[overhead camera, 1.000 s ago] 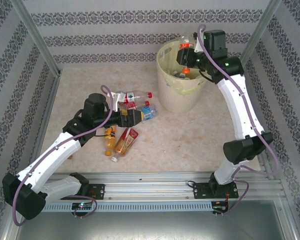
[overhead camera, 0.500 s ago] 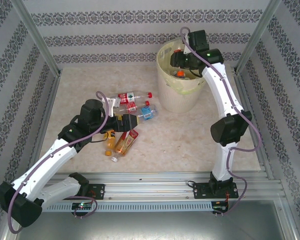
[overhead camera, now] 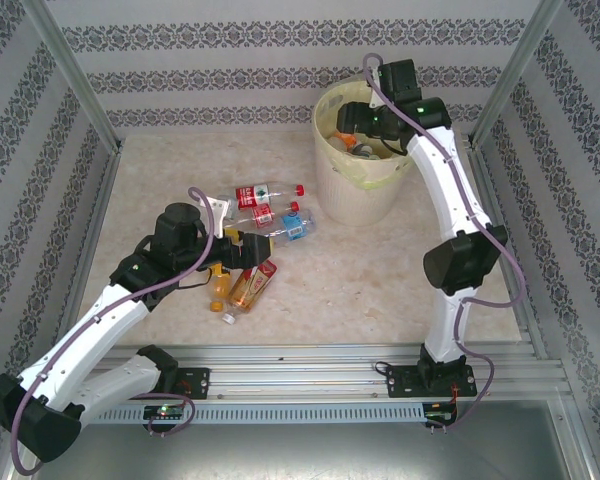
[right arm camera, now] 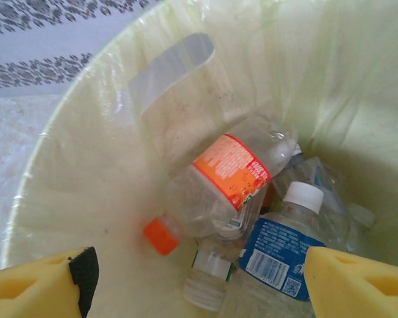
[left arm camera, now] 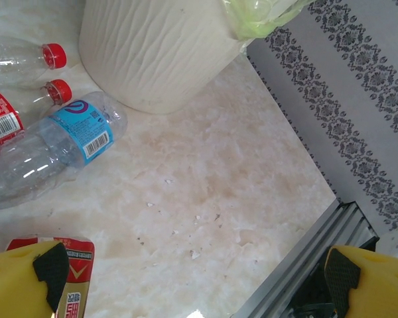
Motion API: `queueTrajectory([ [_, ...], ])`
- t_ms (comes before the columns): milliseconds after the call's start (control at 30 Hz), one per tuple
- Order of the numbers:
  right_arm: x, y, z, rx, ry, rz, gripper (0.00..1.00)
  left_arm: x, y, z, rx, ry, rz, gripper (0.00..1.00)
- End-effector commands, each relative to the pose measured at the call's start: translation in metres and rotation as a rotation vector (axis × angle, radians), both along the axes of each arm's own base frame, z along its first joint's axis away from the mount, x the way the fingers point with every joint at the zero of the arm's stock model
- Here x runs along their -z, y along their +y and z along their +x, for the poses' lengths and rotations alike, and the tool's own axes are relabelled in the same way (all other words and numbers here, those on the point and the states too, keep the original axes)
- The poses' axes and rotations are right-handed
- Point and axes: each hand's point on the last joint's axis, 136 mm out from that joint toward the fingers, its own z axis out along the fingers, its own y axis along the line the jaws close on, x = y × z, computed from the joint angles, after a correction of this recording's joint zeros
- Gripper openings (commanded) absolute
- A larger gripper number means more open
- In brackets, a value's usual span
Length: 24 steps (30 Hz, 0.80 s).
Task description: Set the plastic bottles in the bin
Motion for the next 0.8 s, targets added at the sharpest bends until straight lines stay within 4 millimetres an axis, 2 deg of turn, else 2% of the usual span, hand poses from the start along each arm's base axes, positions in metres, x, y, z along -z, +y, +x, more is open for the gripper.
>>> queueTrajectory([
  [0, -0.042, 0.002, -0.028, -0.053, -0.100, 0.024, 0.83, 0.000, 0.001, 0.000, 0.026, -0.047, 0.064, 1.00],
  [233, -0.061, 0.000, -0.085, -0.122, -0.170, 0.053, 0.86, 0.012, 0.006, 0.012, 0.054, -0.062, 0.227, 1.00],
  [333, -0.060, 0.000, -0.113, -0.150, -0.185, 0.071, 0.87, 0.021, 0.006, 0.018, 0.085, -0.055, 0.305, 1.00],
  [467, -0.059, 0.008, -0.151, -0.222, -0.200, 0.139, 0.90, 0.029, 0.002, 0.025, 0.129, -0.028, 0.368, 1.00],
  [633, -0.040, 0.013, -0.195, -0.273, -0.175, 0.207, 0.92, 0.041, 0.003, 0.040, 0.142, 0.002, 0.465, 1.00],
  [767, -0.019, 0.008, -0.218, -0.265, -0.144, 0.237, 0.96, 0.049, 0.004, 0.051, 0.145, 0.028, 0.527, 1.00],
])
